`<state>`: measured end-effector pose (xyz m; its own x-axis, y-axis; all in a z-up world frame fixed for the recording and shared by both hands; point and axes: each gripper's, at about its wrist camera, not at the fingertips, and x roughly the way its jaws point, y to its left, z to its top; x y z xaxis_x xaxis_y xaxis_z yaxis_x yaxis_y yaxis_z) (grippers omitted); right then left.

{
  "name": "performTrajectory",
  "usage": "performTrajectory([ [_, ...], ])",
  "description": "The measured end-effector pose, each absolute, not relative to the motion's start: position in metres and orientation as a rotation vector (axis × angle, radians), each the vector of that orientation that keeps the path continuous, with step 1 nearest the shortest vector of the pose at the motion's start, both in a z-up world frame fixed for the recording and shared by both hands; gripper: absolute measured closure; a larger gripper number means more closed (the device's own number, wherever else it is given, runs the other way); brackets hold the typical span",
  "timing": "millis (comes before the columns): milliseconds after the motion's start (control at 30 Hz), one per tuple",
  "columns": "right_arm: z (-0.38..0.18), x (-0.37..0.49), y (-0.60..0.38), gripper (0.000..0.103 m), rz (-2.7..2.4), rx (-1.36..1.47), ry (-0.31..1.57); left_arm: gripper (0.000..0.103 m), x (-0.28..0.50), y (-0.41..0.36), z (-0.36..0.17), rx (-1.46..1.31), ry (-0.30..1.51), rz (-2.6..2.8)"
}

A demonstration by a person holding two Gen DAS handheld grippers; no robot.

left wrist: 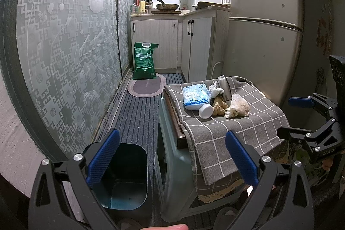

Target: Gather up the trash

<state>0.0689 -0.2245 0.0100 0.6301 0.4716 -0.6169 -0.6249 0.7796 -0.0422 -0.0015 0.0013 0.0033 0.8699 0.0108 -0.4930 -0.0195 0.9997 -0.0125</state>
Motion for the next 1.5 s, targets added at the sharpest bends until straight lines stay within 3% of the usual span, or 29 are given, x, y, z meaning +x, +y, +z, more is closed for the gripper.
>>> performTrajectory([
  [600,0.019,0.069,-0.225,0.003,0.617,-0.236,0.625,0.003,0.0,-0.004,0.004,-0.015,0.523,0.003],
  [867,0.045,0.076,-0.23,0.004,0.665,-0.187,0.613,0.017,0.019,-0.007,0.021,-0.011,0.54,-0.038],
  [1133,0.047,0.096,-0.221,0.019,0.684,-0.268,0.651,0.035,0.048,-0.023,0.032,0.064,0.559,-0.128],
  [1367,0.045,0.123,-0.212,0.031,0.702,-0.298,0.686,0.038,0.079,-0.029,0.039,0.102,0.586,-0.201],
  [1500,0.035,0.142,-0.21,0.041,0.717,-0.294,0.726,0.049,0.099,-0.032,0.035,0.12,0.614,-0.234],
])
